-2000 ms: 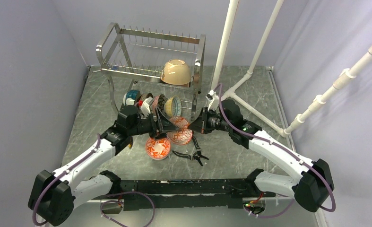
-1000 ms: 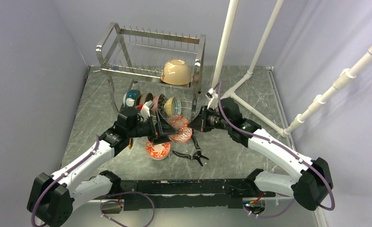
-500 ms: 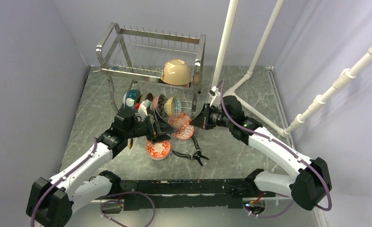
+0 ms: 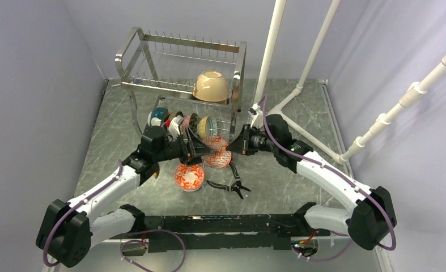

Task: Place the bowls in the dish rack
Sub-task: Pick up the bowl from the center of the board.

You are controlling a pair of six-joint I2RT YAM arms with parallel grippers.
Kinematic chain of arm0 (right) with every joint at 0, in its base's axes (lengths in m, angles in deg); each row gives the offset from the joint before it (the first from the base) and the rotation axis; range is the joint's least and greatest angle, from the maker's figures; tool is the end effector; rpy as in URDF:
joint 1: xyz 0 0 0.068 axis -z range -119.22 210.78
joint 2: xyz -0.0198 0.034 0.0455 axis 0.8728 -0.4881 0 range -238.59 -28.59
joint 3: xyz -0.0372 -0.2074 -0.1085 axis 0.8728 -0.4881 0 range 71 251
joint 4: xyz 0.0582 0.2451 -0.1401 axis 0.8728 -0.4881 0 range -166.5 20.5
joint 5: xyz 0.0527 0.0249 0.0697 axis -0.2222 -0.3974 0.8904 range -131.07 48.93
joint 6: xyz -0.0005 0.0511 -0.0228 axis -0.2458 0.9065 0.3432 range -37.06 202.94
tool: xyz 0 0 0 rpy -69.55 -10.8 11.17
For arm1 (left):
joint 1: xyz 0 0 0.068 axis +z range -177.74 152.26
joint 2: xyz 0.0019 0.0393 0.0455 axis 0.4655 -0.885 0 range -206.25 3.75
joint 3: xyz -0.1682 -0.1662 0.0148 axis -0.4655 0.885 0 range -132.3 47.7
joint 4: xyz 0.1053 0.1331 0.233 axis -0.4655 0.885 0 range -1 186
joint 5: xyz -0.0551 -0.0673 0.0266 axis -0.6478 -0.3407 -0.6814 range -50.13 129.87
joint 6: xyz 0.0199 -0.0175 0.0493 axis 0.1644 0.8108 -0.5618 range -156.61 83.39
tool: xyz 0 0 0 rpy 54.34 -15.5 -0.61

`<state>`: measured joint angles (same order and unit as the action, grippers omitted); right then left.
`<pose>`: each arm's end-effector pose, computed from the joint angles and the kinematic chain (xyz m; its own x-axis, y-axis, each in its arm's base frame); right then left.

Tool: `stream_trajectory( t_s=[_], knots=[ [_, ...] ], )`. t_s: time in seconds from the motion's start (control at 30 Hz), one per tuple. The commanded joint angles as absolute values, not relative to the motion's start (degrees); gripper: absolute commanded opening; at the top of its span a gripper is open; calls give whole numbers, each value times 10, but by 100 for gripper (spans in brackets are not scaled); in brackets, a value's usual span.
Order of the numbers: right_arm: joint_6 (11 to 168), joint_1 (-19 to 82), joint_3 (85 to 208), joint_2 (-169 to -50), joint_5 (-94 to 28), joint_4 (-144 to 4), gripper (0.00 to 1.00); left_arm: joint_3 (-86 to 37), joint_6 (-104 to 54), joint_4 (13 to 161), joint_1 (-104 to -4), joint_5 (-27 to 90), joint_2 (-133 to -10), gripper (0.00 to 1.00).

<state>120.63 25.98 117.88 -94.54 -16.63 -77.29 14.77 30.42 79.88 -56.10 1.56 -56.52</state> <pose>0.2396 0.1861 0.2386 -0.7967 0.1240 -0.5915 -0.4241 0.5825 0.6934 0.2325 -0.1527 0.2055 -0.9276 -0.3203 -0.1924 0.0944 0.2971 -0.9502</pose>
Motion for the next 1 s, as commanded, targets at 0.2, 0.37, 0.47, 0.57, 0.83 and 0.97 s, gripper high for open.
stream_trajectory(
  t_s=[0.2, 0.37, 0.47, 0.57, 0.83, 0.97],
  knots=[
    [1218, 260, 1214, -948, -137, -711, 0, 133, 312, 754, -564, 18, -563, 76],
    [1217, 260, 1211, -947, -143, -714, 0, 133, 320, 735, -565, 8, -574, 59],
    [1215, 260, 1211, -946, -148, -718, 3, 133, 315, 748, -565, 13, -569, 55],
    [1215, 261, 1212, -940, -154, -719, 15, 130, 307, 764, -564, 21, -558, 52],
    [1209, 269, 1219, -924, -168, -733, 56, 114, 280, 822, -562, 50, -522, 47],
    [1205, 277, 1223, -916, -172, -742, 65, 89, 246, 875, -562, 74, -503, 44]
  ],
)
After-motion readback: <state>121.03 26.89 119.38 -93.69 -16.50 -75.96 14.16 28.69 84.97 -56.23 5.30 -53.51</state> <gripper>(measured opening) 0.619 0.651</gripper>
